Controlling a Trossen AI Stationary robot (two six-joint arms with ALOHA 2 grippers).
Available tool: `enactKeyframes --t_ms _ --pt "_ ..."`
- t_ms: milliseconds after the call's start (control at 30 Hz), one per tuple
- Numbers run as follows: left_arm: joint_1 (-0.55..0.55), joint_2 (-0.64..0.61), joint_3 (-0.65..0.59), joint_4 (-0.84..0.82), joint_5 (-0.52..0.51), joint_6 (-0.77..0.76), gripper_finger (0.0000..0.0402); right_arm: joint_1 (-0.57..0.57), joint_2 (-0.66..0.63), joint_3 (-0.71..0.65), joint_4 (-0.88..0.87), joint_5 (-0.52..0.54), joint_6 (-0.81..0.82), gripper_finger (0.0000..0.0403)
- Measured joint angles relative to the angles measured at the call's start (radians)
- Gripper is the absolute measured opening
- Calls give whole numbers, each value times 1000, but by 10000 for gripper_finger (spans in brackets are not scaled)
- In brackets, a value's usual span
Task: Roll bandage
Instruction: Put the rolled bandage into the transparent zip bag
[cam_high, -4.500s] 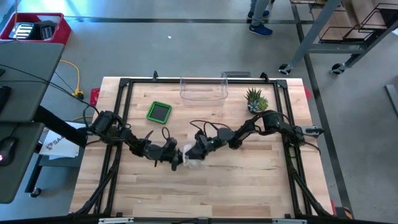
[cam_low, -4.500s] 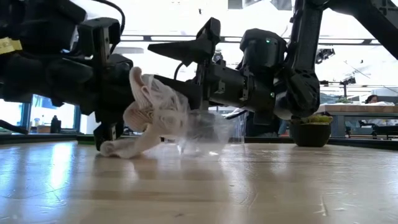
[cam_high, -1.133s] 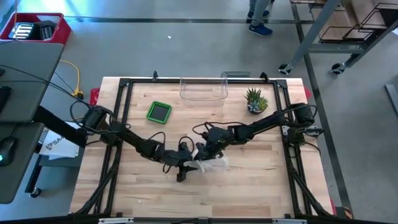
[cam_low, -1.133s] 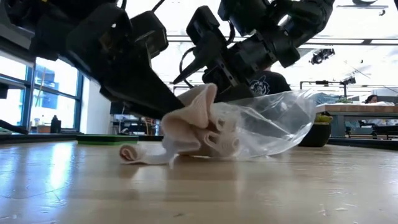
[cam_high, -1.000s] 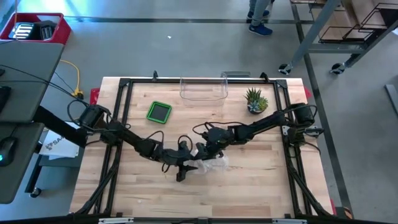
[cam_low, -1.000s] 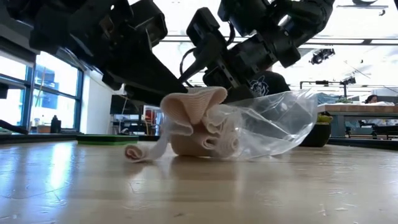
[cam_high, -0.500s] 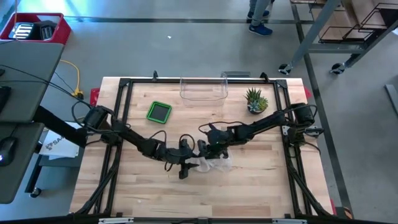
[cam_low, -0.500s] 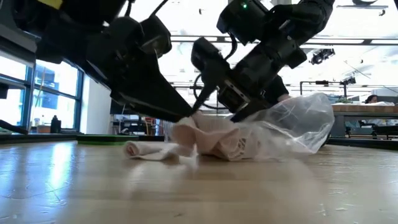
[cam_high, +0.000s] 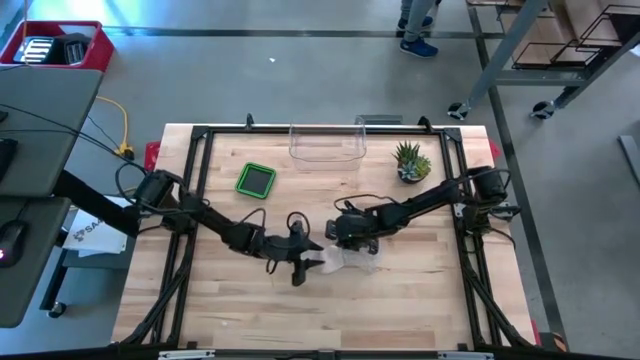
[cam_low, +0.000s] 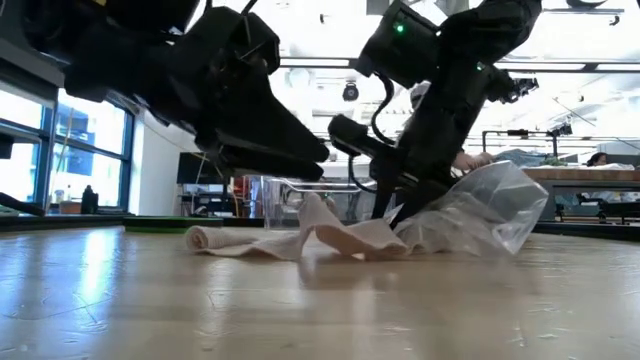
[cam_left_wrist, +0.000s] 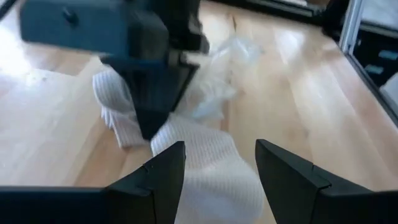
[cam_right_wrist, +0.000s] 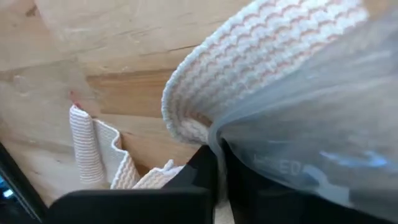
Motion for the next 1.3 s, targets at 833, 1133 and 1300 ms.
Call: enactKeyframes --t_ms 833,1133,1300 --pt "6 -686 0 -561 -332 65 188 31 -335 -6 224 111 -374 0" --pt "6 -688 0 -596 -366 -78 188 20 -403 -5 -13 86 -435 0" --pt "5 -635 0 -611 -325 -154 188 17 -374 -5 30 6 -471 1"
